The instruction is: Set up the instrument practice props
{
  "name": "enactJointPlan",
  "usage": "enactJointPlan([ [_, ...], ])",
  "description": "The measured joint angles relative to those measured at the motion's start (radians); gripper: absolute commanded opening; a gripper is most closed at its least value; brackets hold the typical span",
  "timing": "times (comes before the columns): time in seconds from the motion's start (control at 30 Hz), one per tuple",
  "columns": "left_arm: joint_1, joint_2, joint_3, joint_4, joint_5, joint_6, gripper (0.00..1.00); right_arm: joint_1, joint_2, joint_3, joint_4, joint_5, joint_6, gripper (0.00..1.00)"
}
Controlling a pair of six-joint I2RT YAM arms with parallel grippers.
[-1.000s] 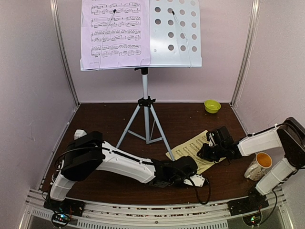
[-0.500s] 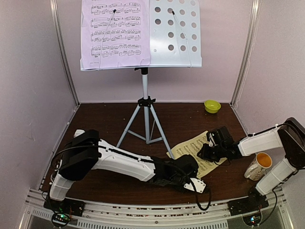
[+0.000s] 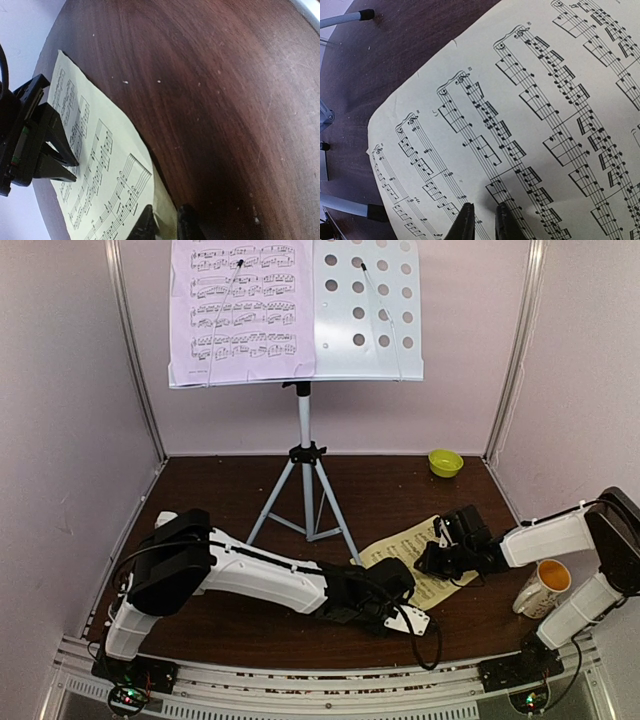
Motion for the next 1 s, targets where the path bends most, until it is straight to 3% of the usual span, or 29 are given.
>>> enactJointPlan([
  [0.1,0.000,0.000,0.000,-0.003,0.007,-0.008,0.02,0.000,-0.007,0.000,-0.011,0.000,0.000,0.19],
  [0.17,0.000,0.000,0.000,-0.003,0.016,-0.019,0.00,0.000,-0.018,0.000,-0.029,-0.001,0.000,0.26],
  [0.3,0.002,0.000,0.000,0.008,0.030,-0.057,0.00,-0.002,-0.096,0.000,-0.133,0.000,-0.008,0.52],
  [0.4,0.013,-0.002,0.000,0.020,0.042,-0.107,0.00,-0.006,-0.211,0.011,-0.214,0.003,0.005,0.77],
  [0.47,0.026,-0.008,0.000,0.027,0.047,-0.150,0.00,-0.011,-0.317,0.031,-0.270,0.017,0.018,0.87],
  [0.63,0.084,-0.057,0.000,0.063,0.054,-0.278,0.00,-0.023,-0.569,0.084,-0.381,0.070,0.087,0.92],
  [0.77,0.123,-0.097,0.000,0.097,0.047,-0.371,0.00,-0.027,-0.652,0.075,-0.460,0.097,0.180,0.94],
  [1.0,0.142,-0.128,0.010,0.116,0.029,-0.493,0.00,-0.027,-0.785,-0.097,-0.515,0.113,0.410,1.00],
])
